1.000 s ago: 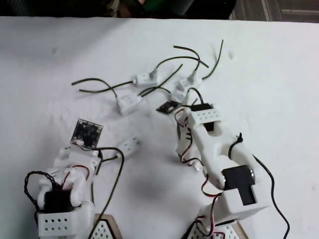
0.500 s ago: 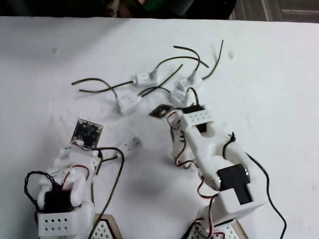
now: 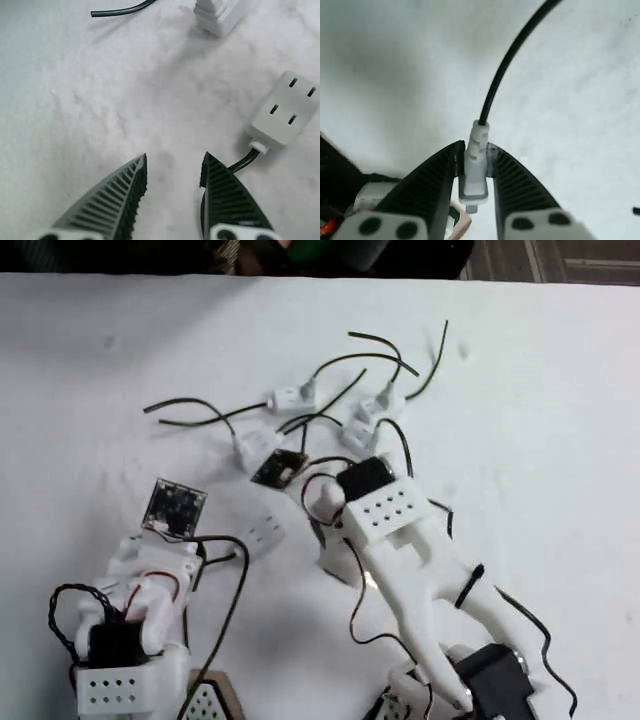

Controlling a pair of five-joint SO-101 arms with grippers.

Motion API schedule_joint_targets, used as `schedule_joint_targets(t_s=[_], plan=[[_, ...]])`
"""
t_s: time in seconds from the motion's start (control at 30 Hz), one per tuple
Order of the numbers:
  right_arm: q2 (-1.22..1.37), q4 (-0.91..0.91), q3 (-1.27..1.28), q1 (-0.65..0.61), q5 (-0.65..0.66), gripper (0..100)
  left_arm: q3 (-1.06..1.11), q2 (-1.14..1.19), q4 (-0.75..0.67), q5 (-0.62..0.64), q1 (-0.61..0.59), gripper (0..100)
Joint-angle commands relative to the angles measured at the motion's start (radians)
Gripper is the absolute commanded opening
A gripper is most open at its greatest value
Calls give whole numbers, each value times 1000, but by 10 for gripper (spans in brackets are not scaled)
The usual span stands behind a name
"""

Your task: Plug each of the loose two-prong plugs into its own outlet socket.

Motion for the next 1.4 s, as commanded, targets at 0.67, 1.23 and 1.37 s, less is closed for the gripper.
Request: schedule_joint_targets(t_s=[0.67,1.23,1.37], plan=[[541,-41,-342,53,-37,123,-6,-8,0,-11,-7,185],[700,8,-442,76,-37,11,-6,-8,0,-11,-7,185],[668,15,-442,76,-37,16,-6,-8,0,-11,-7,185]])
